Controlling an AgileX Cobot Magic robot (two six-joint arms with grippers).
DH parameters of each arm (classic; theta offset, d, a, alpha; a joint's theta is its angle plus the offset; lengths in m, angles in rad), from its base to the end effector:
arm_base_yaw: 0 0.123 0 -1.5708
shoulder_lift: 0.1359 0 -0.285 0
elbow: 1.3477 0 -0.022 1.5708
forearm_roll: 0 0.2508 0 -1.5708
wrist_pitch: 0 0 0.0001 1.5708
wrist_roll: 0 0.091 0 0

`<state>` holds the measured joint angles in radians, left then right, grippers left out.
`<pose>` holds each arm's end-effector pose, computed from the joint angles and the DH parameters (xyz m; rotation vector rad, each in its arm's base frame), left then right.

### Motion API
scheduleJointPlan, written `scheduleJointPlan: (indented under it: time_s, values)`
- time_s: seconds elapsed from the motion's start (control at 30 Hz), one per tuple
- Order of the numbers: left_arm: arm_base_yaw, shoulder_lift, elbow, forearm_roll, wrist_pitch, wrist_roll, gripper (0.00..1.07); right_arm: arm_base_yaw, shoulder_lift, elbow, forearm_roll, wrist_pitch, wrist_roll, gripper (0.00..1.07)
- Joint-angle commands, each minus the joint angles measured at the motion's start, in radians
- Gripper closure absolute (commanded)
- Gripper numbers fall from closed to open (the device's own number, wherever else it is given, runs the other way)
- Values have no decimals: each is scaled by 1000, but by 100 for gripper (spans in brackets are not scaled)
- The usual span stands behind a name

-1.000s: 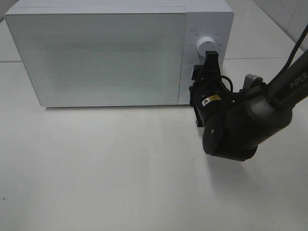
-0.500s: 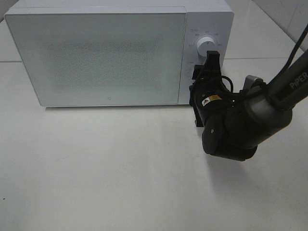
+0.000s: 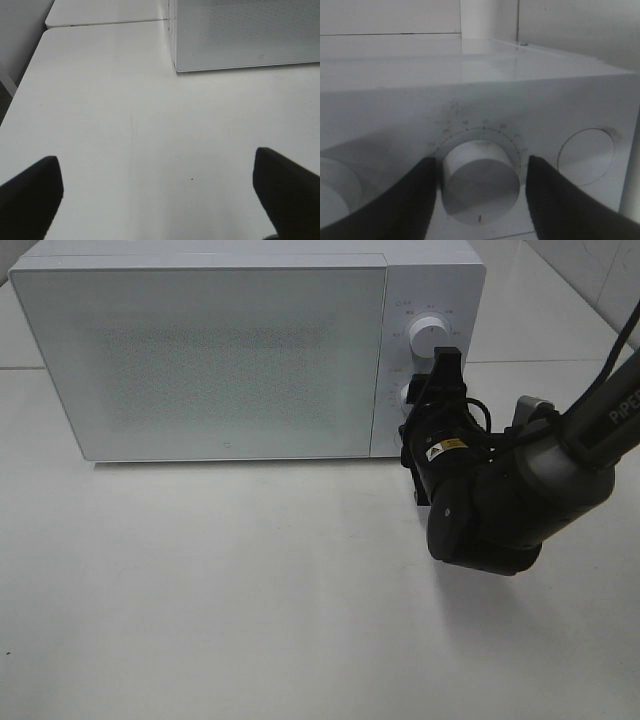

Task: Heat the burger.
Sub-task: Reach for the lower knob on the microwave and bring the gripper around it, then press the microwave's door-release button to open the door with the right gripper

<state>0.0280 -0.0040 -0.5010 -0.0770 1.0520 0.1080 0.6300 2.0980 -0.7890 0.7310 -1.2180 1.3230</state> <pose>-0.0052 -0.0062 0.2785 0.0845 2.0265 -0.0061 0.3183 0.1616 0.1115 1.2844 1.2422 1.1201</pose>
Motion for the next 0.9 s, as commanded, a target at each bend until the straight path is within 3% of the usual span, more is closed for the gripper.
scheduleJointPlan:
  time_s: [0.03, 0.17, 0.7, 0.9]
  values:
    - [-4, -23, 2, 0, -13, 0, 9, -10, -28, 0, -9, -21, -39, 40]
    - [-4, -23, 2, 0, -13, 0, 9, -10, -57, 33, -50, 41, -52, 31]
    - [-4, -23, 2, 0, -13, 0, 9, -10, -201, 253, -194, 106, -143, 33]
    - [-4, -23, 2, 0, -13, 0, 9, -13, -329, 327, -242, 274, -379, 33]
